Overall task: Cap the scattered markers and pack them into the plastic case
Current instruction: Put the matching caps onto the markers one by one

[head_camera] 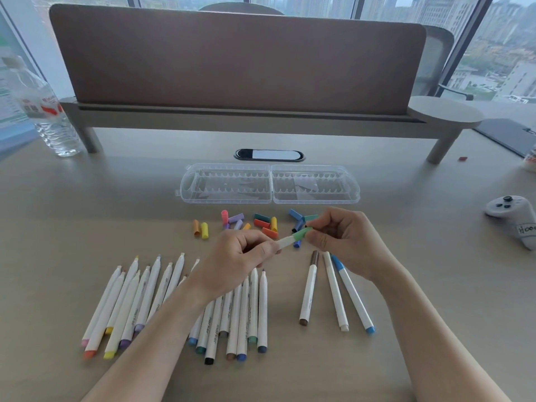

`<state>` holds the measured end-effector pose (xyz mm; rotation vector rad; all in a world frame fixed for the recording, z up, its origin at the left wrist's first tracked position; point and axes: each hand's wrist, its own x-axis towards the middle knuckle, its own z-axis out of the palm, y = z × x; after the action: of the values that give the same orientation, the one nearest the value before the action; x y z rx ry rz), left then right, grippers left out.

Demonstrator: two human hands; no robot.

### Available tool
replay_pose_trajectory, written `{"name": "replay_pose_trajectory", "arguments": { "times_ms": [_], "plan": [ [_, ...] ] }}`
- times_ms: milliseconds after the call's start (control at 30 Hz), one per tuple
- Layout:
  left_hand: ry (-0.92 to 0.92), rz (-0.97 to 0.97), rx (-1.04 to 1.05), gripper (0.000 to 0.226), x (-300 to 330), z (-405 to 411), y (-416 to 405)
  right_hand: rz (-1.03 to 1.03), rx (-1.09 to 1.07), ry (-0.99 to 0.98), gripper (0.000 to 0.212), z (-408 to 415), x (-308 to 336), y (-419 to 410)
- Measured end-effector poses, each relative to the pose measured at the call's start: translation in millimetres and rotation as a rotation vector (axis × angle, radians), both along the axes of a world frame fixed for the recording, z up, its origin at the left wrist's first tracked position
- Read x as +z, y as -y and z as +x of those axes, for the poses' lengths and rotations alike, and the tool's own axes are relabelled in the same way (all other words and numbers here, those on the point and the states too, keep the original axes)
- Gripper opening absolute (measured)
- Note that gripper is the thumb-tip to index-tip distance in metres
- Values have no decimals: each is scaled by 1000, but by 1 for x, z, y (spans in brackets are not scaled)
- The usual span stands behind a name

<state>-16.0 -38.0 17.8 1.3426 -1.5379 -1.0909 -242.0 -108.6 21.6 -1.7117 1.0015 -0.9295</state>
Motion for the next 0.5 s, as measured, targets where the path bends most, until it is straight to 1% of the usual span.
{"name": "replay_pose_trajectory", "arguments": {
  "times_ms": [67,100,233,300,367,433,467,500],
  "plan": [
    [24,-29,-21,19,1,-1,-2,-13,-8,41,7,0,-1,-2],
    [29,-41,-24,19,2,-2,-3,-22,-14,66,10,1,0,-3],
    [-34,-47,1,20,5,-4,-5,-30,-23,204,8,3,4,-9],
    [-133,12,-8,23,7,-7,-6,-52,-9,199,13,2,7,-10],
    [-249,94,-24,27,9,-11,-5,-56,3,183,13,2,7,-8],
    [-288,138,-48,29,10,-14,-4,-52,10,184,9,2,4,-7],
    [-294,147,-63,29,11,-15,-4,-61,8,184,11,3,3,-7],
    [-296,150,-74,30,11,-16,-4,-72,0,181,19,4,1,-7]
  ]
}}
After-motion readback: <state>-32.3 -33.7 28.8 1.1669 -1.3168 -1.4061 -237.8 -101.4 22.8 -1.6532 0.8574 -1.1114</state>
